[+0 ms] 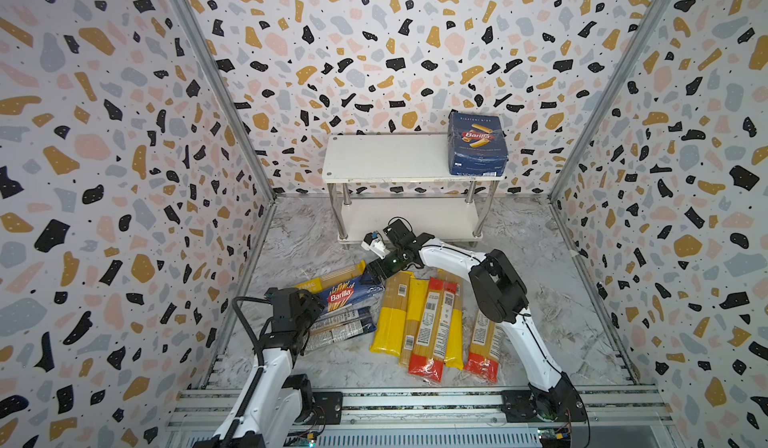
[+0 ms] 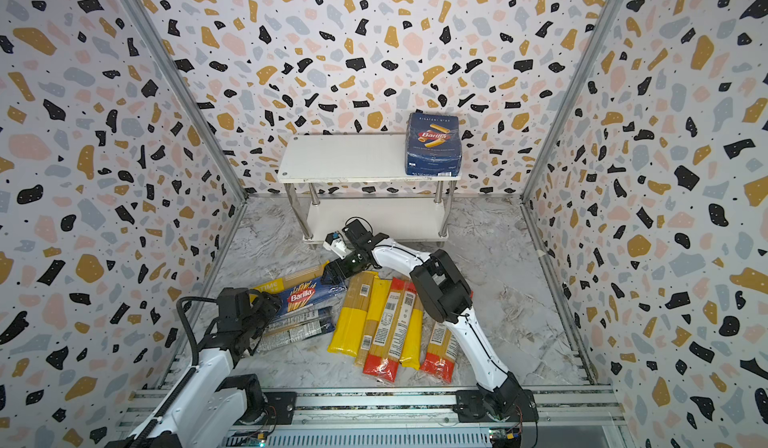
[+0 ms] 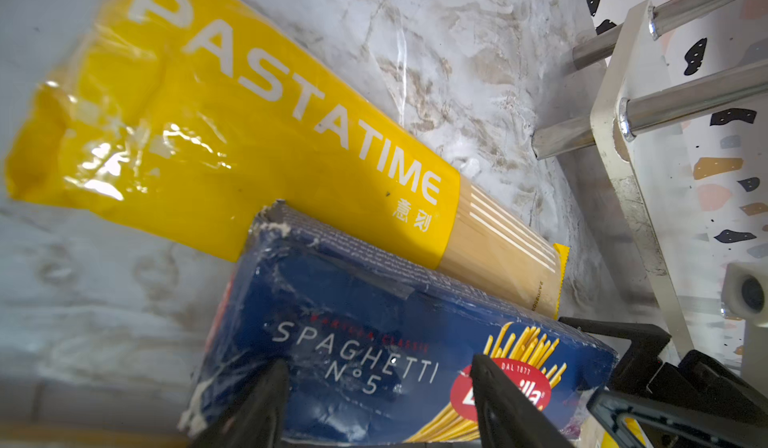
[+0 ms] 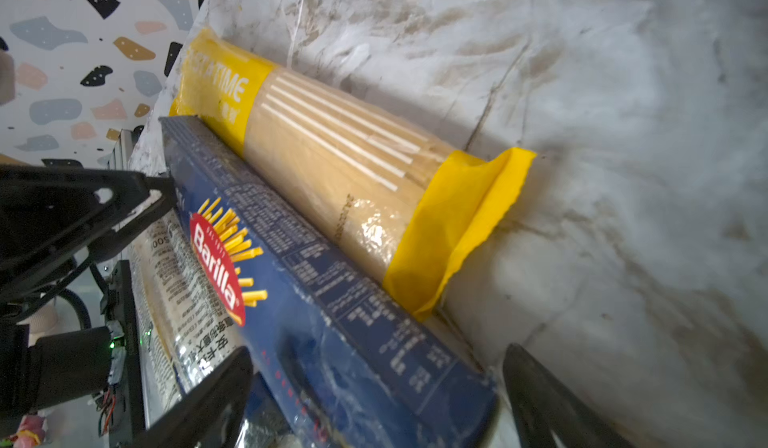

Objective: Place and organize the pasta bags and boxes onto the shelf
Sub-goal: 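Reach the right gripper across to the blue Spaghetti N°5 box end, then close the right gripper on the blue Spaghetti box and lift it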

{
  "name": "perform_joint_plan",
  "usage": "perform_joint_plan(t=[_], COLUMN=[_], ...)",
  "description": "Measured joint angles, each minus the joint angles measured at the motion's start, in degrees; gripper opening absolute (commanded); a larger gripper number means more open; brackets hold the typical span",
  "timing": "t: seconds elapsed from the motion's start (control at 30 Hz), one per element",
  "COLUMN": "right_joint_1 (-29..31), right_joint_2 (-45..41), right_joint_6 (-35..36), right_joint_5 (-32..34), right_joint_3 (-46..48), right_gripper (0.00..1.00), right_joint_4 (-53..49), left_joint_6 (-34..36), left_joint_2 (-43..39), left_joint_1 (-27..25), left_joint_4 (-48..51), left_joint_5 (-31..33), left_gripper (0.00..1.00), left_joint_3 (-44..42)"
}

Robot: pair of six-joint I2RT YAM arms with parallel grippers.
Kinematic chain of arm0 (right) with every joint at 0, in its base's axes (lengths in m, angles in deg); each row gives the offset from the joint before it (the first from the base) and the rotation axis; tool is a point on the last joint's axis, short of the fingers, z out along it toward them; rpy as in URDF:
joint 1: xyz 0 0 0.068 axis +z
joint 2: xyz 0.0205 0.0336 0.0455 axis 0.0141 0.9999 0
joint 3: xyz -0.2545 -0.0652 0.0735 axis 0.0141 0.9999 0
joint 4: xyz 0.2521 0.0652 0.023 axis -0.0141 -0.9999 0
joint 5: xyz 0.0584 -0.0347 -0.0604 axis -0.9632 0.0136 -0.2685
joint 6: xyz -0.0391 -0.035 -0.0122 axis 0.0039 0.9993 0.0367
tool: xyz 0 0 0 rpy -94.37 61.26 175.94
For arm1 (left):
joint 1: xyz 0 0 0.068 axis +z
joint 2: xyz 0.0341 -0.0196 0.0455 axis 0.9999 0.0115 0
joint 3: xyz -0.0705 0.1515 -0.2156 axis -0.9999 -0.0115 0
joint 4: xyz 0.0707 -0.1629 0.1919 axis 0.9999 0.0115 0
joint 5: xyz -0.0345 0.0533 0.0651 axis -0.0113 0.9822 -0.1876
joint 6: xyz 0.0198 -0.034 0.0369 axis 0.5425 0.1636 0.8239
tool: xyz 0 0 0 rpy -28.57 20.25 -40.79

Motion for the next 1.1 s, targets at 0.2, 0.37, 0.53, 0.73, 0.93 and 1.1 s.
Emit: perform_joint_plan(t=[0.2, 0.37, 0.53, 0.73, 0.93, 1.1], right_joint_1=[0.04, -0.87, -1.77, -1.25, 0.76, 1.9], right_joint_2=[-2.12, -5.01, -5.64, -4.63, -1.05, 0.96], right_joint_6=[2.58, 2.38, 1.36, 1.05, 1.6, 2.34], right_joint_5=[-1.81, -5.84, -10.97, -11.85, -11.54, -11.58], right_joint_3=[4.39, 10.69, 12.85, 10.58, 4.94, 2.84], right_gripper=[0.88, 0.77, 0.78, 0.8, 0.8, 0.64], right_joint_4=[1.14, 4.52, 7.13, 4.0, 0.35, -0.39], left_joint_6=[0.11, 0.37, 0.59, 0.94, 1.09, 2.08], left_joint_2=[0.07, 0.31, 0.74, 0.94, 2.82, 4.28], left_joint_1=[0.0, 0.09, 0.11, 0.37, 0.52, 0.63], left_joint_4=[-2.32, -3.52, -4.83, -7.13, -10.49, -12.5], left_joint_5=[0.04, 0.48, 0.98, 1.14, 1.33, 1.31], left_gripper=[0.7, 0.68, 0.65, 0.61, 0.56, 0.56], left_joint_3=[-0.94, -1.36, -1.77, -2.8, -3.48, -3.52])
